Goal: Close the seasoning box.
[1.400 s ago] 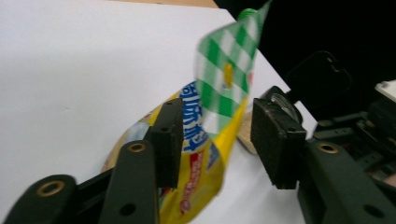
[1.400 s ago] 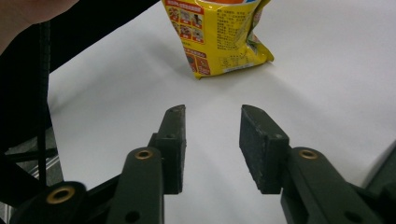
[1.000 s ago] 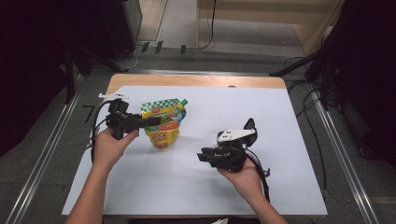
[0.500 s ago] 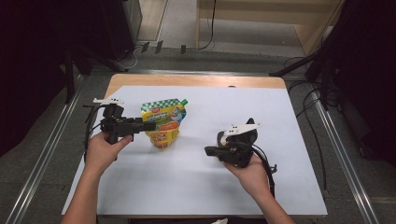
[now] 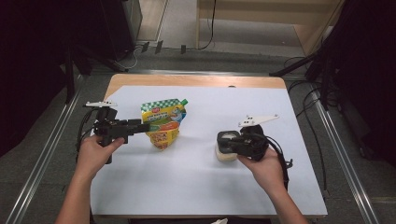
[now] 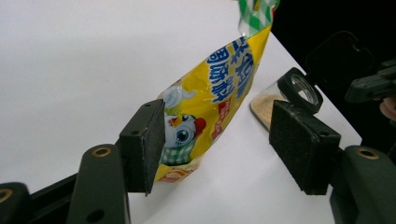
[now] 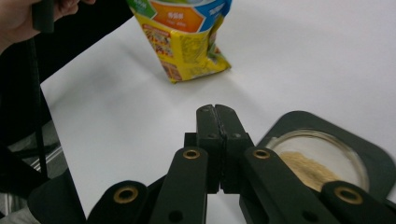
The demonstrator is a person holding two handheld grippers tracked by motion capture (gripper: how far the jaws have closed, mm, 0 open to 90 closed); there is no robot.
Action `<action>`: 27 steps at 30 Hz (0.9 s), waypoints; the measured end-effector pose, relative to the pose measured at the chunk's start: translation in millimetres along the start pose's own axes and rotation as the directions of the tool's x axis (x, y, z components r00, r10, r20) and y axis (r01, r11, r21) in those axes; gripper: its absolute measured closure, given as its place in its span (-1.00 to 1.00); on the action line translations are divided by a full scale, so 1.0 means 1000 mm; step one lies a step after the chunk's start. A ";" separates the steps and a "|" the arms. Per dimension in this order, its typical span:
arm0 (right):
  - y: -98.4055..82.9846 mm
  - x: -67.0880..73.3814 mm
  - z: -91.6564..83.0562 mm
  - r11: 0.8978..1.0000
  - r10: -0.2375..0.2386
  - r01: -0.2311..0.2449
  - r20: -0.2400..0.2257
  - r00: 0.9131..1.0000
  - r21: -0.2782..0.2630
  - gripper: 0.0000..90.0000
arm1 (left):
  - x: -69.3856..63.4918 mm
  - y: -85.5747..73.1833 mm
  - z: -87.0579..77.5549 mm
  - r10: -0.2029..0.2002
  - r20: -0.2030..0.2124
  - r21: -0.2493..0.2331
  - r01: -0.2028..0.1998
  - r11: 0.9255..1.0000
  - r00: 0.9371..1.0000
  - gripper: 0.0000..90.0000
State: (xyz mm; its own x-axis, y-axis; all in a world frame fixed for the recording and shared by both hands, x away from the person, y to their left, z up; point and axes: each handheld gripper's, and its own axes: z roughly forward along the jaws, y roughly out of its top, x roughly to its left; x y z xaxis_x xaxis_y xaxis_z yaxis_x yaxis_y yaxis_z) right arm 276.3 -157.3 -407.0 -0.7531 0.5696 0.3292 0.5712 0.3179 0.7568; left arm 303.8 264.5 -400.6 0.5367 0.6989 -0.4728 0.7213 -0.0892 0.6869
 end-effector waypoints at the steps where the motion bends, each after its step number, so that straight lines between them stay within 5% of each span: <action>1: 0.001 -0.002 -0.004 1.000 0.007 -0.007 0.003 1.000 -0.007 1.00 | 0.001 0.000 0.000 0.001 -0.005 0.001 -0.001 1.000 1.000 -0.18; 21: 0.006 -0.031 -0.057 0.995 0.064 -0.059 0.069 0.996 -0.078 1.00 | 0.014 -0.009 0.002 0.023 -0.036 0.017 -0.023 1.000 0.999 -0.17; 27: 0.003 -0.045 -0.084 0.987 0.103 -0.088 0.114 0.988 -0.131 1.00 | 0.016 -0.009 0.002 0.026 -0.041 0.021 -0.025 0.999 0.999 -0.17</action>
State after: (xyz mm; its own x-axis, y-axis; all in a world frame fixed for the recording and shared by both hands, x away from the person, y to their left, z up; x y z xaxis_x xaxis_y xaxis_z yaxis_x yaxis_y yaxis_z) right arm 284.7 -246.0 -372.0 -0.6481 0.6819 0.3390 0.5874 0.1643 0.7925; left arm 306.6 274.7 -415.5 0.5372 0.7245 -0.4318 0.7166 -0.1220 0.6867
